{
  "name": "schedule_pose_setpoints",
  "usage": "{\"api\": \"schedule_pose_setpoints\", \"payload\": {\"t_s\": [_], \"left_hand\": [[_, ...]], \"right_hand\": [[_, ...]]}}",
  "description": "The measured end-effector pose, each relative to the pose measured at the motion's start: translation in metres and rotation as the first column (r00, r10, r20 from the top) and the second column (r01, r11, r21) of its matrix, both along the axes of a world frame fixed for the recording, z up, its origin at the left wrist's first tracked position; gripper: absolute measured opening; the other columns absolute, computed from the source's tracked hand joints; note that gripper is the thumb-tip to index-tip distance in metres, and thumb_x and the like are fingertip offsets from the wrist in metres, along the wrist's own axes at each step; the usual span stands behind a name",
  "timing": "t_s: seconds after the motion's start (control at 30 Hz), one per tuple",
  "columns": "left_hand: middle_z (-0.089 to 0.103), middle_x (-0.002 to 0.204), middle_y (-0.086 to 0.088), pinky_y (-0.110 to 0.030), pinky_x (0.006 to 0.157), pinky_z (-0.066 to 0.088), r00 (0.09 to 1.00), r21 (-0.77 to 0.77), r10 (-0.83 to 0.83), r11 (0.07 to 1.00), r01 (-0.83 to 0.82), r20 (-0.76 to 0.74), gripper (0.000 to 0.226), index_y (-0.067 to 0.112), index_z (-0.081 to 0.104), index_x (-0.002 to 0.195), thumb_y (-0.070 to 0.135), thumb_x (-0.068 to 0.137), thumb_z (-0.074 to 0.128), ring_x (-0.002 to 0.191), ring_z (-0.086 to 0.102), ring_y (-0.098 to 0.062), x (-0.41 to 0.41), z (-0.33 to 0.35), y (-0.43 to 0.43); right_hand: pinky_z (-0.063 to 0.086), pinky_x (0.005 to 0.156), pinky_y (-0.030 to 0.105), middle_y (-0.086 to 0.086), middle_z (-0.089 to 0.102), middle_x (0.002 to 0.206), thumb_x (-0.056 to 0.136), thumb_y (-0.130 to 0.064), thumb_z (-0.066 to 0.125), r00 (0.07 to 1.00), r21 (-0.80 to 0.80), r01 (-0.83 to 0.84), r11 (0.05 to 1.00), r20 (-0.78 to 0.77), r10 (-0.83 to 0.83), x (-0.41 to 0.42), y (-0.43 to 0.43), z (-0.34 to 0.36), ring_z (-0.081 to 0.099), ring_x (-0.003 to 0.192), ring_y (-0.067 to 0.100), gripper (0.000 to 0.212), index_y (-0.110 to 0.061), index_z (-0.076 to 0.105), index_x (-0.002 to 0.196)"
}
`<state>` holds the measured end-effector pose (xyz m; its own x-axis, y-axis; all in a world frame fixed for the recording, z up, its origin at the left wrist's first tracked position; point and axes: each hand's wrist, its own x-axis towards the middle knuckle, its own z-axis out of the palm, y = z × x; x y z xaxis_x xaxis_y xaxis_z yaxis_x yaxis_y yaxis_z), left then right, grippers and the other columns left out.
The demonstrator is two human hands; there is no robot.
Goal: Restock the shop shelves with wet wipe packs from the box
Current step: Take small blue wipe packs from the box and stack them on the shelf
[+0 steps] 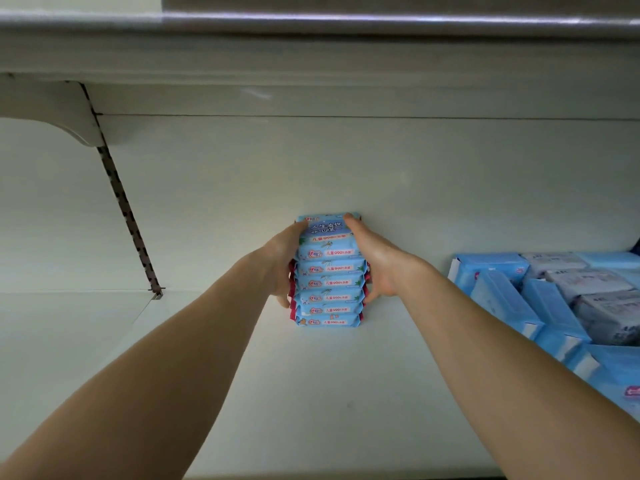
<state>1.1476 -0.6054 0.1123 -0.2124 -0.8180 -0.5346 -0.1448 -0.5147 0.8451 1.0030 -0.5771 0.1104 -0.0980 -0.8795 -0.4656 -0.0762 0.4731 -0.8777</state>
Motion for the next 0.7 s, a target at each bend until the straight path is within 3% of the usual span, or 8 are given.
{"api": "schedule_pose_setpoints", "payload": {"t_s": [0.07, 0.13, 0.2, 0.3, 0.4, 0.5, 0.57, 0.7], "left_hand": [[0.053, 0.133, -0.012, -0.064, 0.109, 0.017, 1.0, 0.01, -0.007, 1.0, 0.007, 0.004, 0.06, 0.017, 0.057, 0.119, 0.065, 0.09, 0.036, 0.122, 0.048, -0.037, 0.006, -0.002, -0.001], [0.042, 0.143, -0.013, -0.066, 0.107, 0.014, 0.999, 0.024, -0.028, 0.999, 0.028, -0.02, 0.07, 0.019, 0.046, 0.133, 0.07, 0.086, 0.036, 0.134, 0.035, -0.041, 0.013, -0.007, 0.0], [0.047, 0.135, -0.013, -0.064, 0.101, 0.024, 0.998, 0.046, -0.032, 0.998, 0.035, -0.053, 0.074, 0.015, 0.048, 0.129, 0.072, 0.083, 0.04, 0.126, 0.041, -0.041, 0.016, -0.013, 0.002], [0.056, 0.118, -0.009, -0.057, 0.088, 0.032, 0.992, 0.067, -0.009, 0.998, 0.017, -0.125, 0.064, 0.016, 0.059, 0.106, 0.072, 0.081, 0.043, 0.105, 0.052, -0.034, 0.014, -0.018, 0.006], [0.056, 0.119, -0.01, -0.059, 0.088, 0.032, 0.991, 0.064, 0.008, 0.998, 0.0, -0.137, 0.07, 0.016, 0.056, 0.118, 0.073, 0.082, 0.04, 0.104, 0.052, -0.035, 0.016, -0.02, 0.003], [0.051, 0.131, -0.014, -0.066, 0.104, 0.021, 0.992, 0.075, 0.02, 0.997, -0.011, -0.126, 0.079, 0.013, 0.045, 0.133, 0.075, 0.085, 0.033, 0.124, 0.044, -0.043, 0.019, -0.022, 0.0], [0.059, 0.121, -0.013, -0.063, 0.103, 0.024, 0.99, 0.078, -0.013, 0.997, 0.025, -0.142, 0.076, 0.012, 0.057, 0.12, 0.075, 0.085, 0.032, 0.12, 0.048, -0.042, 0.017, -0.023, 0.002], [0.075, 0.083, -0.011, -0.047, 0.074, 0.043, 0.983, 0.105, -0.068, 0.991, 0.087, -0.167, 0.074, 0.017, 0.075, 0.077, 0.078, 0.082, 0.033, 0.088, 0.063, -0.032, 0.009, -0.021, 0.008]], "right_hand": [[0.048, 0.09, 0.048, 0.011, 0.072, 0.103, 0.08, -0.08, 0.035, 1.0, 0.011, 0.009, 1.0, 0.014, -0.009, -0.006, 0.0, -0.002, 0.066, 0.098, 0.03, 0.075, -0.019, 0.069, 0.108], [0.044, 0.096, 0.051, 0.01, 0.067, 0.113, 0.074, -0.083, 0.04, 1.0, 0.023, 0.02, 1.0, 0.004, -0.02, -0.01, 0.003, -0.005, 0.061, 0.108, 0.029, 0.077, -0.02, 0.066, 0.112], [0.041, 0.099, 0.054, 0.009, 0.065, 0.114, 0.074, -0.083, 0.041, 1.0, 0.037, 0.028, 0.999, -0.006, -0.028, -0.011, 0.009, -0.008, 0.058, 0.11, 0.029, 0.077, -0.019, 0.065, 0.11], [0.051, 0.076, 0.045, 0.009, 0.073, 0.092, 0.079, -0.08, 0.038, 0.998, 0.063, -0.006, 0.998, 0.066, 0.002, -0.008, 0.017, -0.006, 0.065, 0.091, 0.027, 0.074, -0.016, 0.071, 0.096], [0.048, 0.064, 0.041, 0.01, 0.074, 0.089, 0.079, -0.081, 0.034, 0.995, 0.069, -0.043, 0.997, 0.089, 0.037, -0.006, 0.018, -0.004, 0.067, 0.088, 0.027, 0.078, -0.016, 0.072, 0.101], [0.048, 0.068, 0.043, 0.012, 0.073, 0.097, 0.079, -0.083, 0.032, 0.996, 0.057, -0.047, 0.997, 0.081, 0.042, -0.007, 0.017, -0.004, 0.066, 0.092, 0.028, 0.081, -0.016, 0.071, 0.104], [0.049, 0.077, 0.045, 0.011, 0.073, 0.098, 0.078, -0.083, 0.033, 0.995, 0.052, -0.044, 0.998, 0.091, 0.039, -0.007, 0.015, -0.006, 0.066, 0.095, 0.029, 0.081, -0.017, 0.072, 0.104], [0.041, 0.1, 0.051, 0.009, 0.074, 0.101, 0.075, -0.084, 0.035, 0.994, 0.056, -0.041, 0.998, 0.101, 0.035, -0.002, 0.01, -0.01, 0.066, 0.101, 0.03, 0.08, -0.02, 0.073, 0.102]]}}
